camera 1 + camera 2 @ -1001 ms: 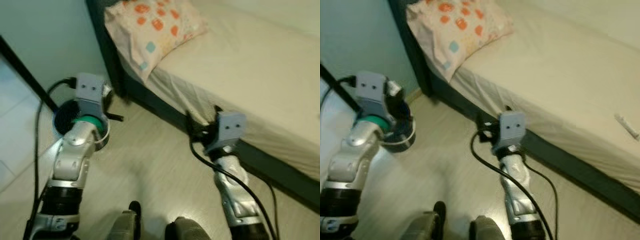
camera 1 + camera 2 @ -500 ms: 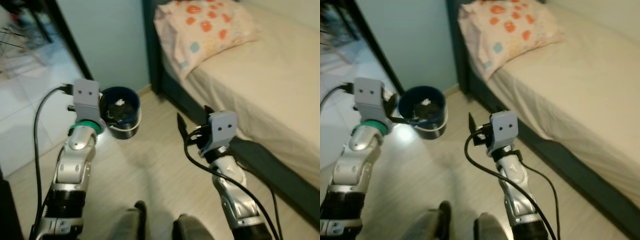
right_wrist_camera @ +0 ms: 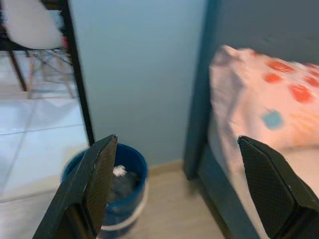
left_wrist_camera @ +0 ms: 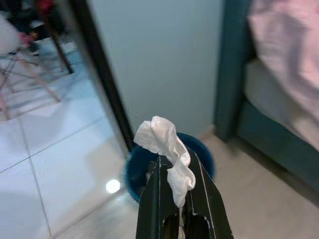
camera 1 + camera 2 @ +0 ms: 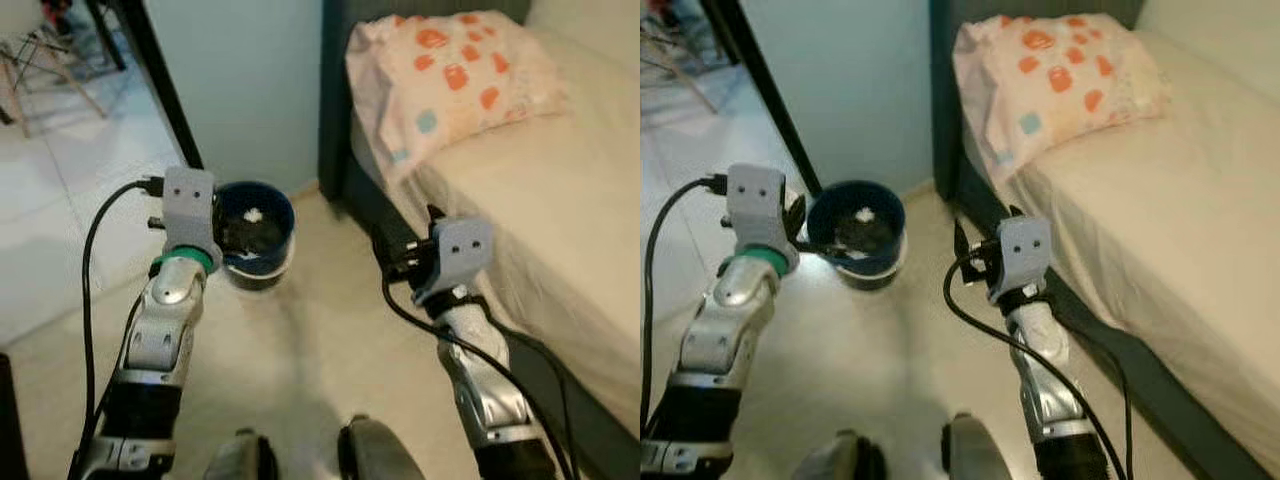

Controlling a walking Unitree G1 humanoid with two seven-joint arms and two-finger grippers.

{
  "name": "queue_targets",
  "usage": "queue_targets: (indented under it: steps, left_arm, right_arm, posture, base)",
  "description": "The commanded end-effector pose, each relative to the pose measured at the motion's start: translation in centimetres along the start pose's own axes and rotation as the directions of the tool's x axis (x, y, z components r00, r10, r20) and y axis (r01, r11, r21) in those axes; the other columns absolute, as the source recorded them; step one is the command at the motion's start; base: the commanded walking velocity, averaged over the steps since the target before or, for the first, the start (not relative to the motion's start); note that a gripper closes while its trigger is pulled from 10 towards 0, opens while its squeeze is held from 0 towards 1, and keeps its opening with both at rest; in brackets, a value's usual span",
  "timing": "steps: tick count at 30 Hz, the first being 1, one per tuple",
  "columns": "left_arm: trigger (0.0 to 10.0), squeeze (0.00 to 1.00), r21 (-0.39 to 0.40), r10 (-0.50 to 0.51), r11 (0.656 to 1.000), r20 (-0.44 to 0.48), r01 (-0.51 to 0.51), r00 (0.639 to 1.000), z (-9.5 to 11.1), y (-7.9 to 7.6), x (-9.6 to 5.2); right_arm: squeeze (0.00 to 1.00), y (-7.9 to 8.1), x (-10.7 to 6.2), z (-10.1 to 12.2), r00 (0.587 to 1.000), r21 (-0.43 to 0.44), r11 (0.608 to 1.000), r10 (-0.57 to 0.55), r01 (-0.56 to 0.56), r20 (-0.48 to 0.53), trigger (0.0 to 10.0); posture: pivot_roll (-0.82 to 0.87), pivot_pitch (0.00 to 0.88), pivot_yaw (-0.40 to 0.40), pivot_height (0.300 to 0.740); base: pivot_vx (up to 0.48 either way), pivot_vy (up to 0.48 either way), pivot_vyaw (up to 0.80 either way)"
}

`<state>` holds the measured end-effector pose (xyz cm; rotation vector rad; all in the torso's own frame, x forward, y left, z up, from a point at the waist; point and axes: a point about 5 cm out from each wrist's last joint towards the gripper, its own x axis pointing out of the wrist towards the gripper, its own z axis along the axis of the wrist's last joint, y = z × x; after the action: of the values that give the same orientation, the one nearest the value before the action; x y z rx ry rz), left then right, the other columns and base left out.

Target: Clean up the room

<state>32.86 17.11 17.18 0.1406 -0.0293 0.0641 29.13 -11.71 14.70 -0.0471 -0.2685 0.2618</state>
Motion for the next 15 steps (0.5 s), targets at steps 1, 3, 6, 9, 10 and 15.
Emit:
queue_targets:
  steps: [1, 3, 6, 9, 10, 15]
  left_arm:
    - [10.0, 0.0, 0.006, 0.016, 1.0, -0.039, -0.016, 0.999, -1.02, 0.46, -0.18]
    - [10.0, 0.0, 0.008, 0.017, 1.0, -0.039, -0.017, 0.999, -1.03, 0.49, -0.15]
    - [10.0, 0.0, 0.009, 0.018, 1.0, -0.039, -0.018, 0.999, -1.04, 0.51, -0.12]
    - [10.0, 0.0, 0.011, 0.015, 1.0, -0.039, -0.015, 0.999, -1.07, 0.45, -0.1]
    - [10.0, 0.0, 0.011, 0.014, 1.0, -0.039, -0.014, 0.999, -1.08, 0.41, -0.09]
    - [10.0, 0.0, 0.012, 0.006, 1.0, -0.043, -0.005, 0.999, -1.16, 0.27, -0.08]
  right_arm:
    - [0.0, 0.31, -0.19, -0.41, 1.0, 0.011, 1.0, 0.013, -0.013, -0.019, 10.0]
    - [0.0, 0.46, -0.21, -0.46, 0.999, 0.012, 1.0, 0.028, -0.028, -0.022, 10.0]
    - [0.0, 0.56, -0.23, -0.48, 0.999, 0.014, 0.999, 0.037, -0.036, -0.024, 10.0]
    - [0.0, 0.56, -0.23, -0.5, 0.999, 0.016, 0.999, 0.034, -0.034, -0.025, 10.0]
    - [0.0, 0.52, -0.23, -0.52, 0.999, 0.017, 0.999, 0.031, -0.03, -0.026, 10.0]
    - [0.0, 0.08, -0.23, -0.72, 0.999, 0.021, 1.0, -0.007, 0.007, -0.036, 10.0]
  posture:
    - [-0.09, 0.119, 0.035, 0.705]
    - [-0.09, 0.118, 0.035, 0.705]
    - [-0.09, 0.117, 0.036, 0.705]
    - [-0.09, 0.116, 0.036, 0.705]
    - [-0.09, 0.116, 0.036, 0.705]
    - [-0.09, 0.119, 0.038, 0.705]
  base:
    - [0.465, 0.0, 0.0]
    - [0.465, 0.0, 0.0]
    - [0.467, 0.0, 0.0]
    - [0.465, 0.0, 0.0]
    - [0.469, 0.0, 0.0]
    - [0.466, 0.0, 0.0]
